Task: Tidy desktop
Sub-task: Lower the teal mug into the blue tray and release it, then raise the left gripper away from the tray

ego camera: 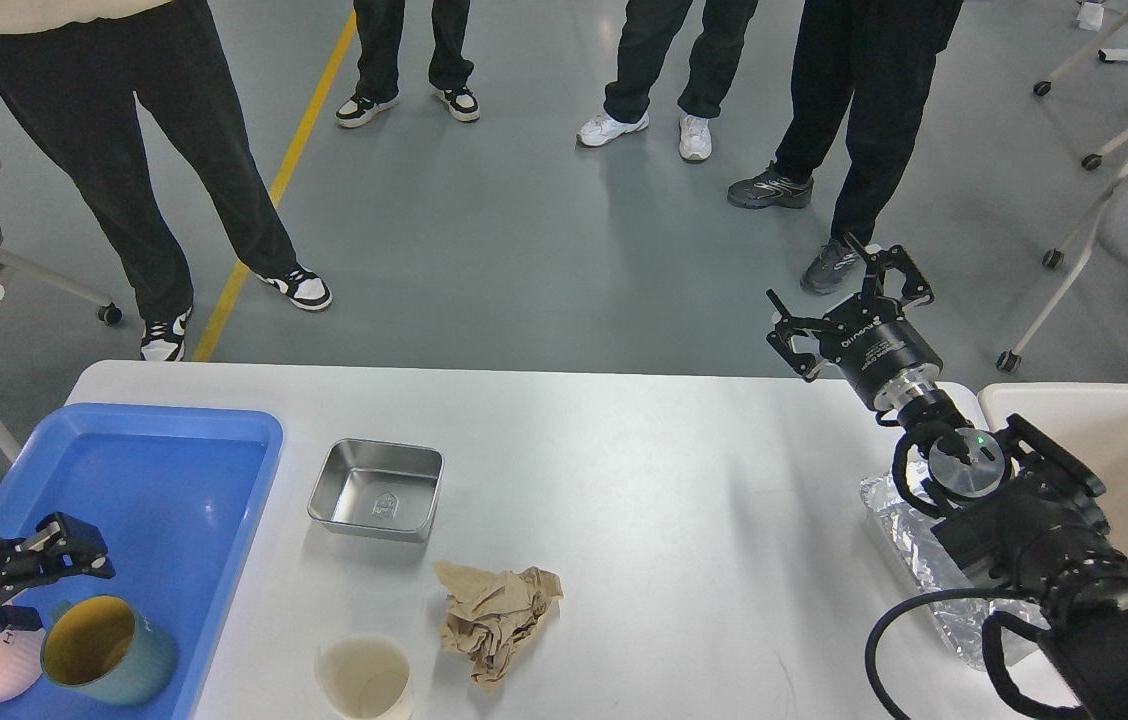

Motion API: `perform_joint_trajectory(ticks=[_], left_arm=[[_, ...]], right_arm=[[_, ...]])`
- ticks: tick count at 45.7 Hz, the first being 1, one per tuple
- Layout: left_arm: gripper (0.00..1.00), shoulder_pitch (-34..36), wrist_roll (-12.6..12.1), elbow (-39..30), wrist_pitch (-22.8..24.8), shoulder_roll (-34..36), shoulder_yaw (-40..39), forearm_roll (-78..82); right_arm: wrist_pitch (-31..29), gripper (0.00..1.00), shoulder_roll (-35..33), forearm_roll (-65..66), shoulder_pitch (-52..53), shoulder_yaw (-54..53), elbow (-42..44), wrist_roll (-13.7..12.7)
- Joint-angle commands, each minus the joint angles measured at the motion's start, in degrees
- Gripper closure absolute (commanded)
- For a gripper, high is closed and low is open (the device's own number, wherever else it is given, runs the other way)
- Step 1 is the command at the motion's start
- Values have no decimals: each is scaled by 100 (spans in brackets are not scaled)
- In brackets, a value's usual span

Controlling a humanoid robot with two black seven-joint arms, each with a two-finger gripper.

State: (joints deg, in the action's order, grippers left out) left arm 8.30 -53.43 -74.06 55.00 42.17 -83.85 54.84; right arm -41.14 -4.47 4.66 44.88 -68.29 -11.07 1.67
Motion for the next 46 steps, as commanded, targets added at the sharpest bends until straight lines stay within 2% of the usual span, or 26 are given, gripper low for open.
perform_joint_trajectory(ticks=[1,7,15,24,34,43,46], left_arm=[[3,128,-1,-12,0,396,-113,-710],[3,514,-1,-12,0,748,-263,-1396],[3,1182,-10,23,0,556,-711,-2179],[4,1279,-10,58,0,-437,-1581,-2355],[5,1271,8,146,0,-1000,-1845,-2373],[7,1403,34,374,-525,-1905,-2170,-2224],[8,1376,227,375,-622,-2055,-2240,-1891]], right_arm=[[0,0,7,0,12,0,0,0],[9,0,42,0,21,0,0,0],[27,0,104,0,47,0,0,0],[53,0,113,210,74,26,0,0],[88,0,104,228,74,53,0,0],[88,0,104,228,74,70,0,0],[106,0,104,237,74,70,0,0]])
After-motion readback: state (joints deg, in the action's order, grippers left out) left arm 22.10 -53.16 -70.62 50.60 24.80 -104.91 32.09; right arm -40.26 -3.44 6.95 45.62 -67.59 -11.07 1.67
